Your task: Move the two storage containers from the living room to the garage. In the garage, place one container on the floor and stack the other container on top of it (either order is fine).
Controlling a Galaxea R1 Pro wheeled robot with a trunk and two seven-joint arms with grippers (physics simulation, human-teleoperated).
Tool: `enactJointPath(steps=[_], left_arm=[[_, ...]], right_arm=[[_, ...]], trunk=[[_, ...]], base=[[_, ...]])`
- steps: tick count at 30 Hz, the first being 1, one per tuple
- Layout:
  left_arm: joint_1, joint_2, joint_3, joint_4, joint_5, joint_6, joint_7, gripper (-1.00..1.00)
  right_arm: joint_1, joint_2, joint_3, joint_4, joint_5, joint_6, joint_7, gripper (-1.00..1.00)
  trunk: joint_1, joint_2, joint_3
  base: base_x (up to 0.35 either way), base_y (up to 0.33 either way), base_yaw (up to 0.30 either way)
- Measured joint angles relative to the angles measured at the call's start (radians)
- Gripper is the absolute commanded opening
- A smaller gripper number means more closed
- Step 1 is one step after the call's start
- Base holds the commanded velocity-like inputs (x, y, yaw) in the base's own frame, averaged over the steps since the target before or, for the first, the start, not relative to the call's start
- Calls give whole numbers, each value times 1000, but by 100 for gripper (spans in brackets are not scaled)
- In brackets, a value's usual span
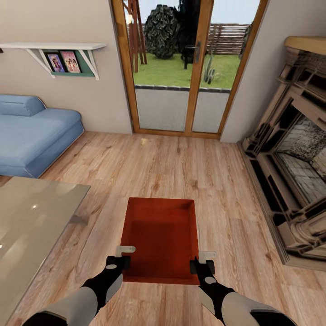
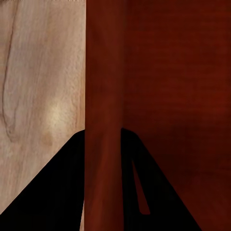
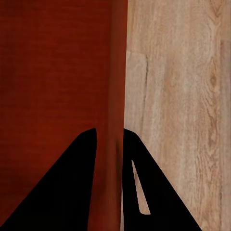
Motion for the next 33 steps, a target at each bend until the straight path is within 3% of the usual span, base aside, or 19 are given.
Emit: enactJointPath(steps=[14,33], left_arm=[[0,0,0,0,-7,0,-1,-100],[0,-2,0,0,-8,5,2,-100]], right_arm=[[0,0,-4,10,-1,-11,-2,-100],[0,-2,-9,12,1,-8,2,-100]], trunk=[[0,0,13],[0,0,32]], base=[[0,0,7],[0,0,84]])
